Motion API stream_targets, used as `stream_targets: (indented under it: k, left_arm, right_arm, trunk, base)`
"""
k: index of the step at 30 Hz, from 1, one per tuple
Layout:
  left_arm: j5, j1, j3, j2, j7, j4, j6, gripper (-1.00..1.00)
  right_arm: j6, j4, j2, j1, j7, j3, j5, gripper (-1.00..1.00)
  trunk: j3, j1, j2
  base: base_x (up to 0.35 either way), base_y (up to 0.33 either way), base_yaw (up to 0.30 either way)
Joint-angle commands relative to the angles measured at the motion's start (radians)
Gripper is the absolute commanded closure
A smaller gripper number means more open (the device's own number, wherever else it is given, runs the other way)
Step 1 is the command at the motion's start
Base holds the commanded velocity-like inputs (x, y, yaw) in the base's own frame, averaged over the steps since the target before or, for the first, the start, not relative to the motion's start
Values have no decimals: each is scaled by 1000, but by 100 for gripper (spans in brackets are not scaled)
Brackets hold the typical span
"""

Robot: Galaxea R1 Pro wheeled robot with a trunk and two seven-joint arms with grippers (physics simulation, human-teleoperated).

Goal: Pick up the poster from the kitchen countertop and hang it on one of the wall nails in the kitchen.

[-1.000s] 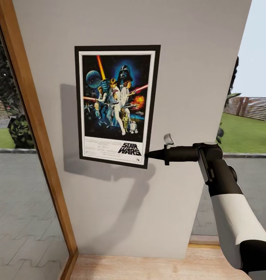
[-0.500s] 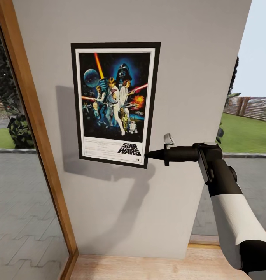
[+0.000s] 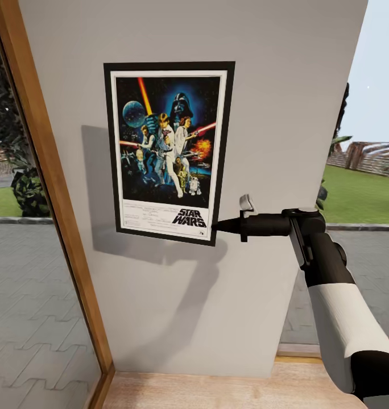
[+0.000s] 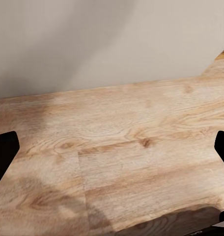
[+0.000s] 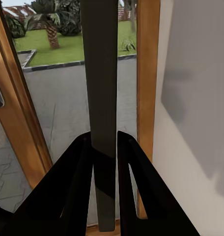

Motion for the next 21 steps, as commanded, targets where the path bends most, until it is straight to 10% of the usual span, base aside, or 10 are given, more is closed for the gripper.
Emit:
stream_targets:
  k: [1,21]
  left_arm:
    - [-1,0,3,0,-6,-1,-1,-100]
    - [0,0,3,0,-6,-1,-1,-100]
  right_arm:
    - [13,-1,0,0,8,-1,6,100]
    - [13,-1,0,0,8,-1,6,100]
  trunk:
    - [0,0,-1]
    - [0,0,-1]
  base:
    - [0,0,0]
    - [37,0,0]
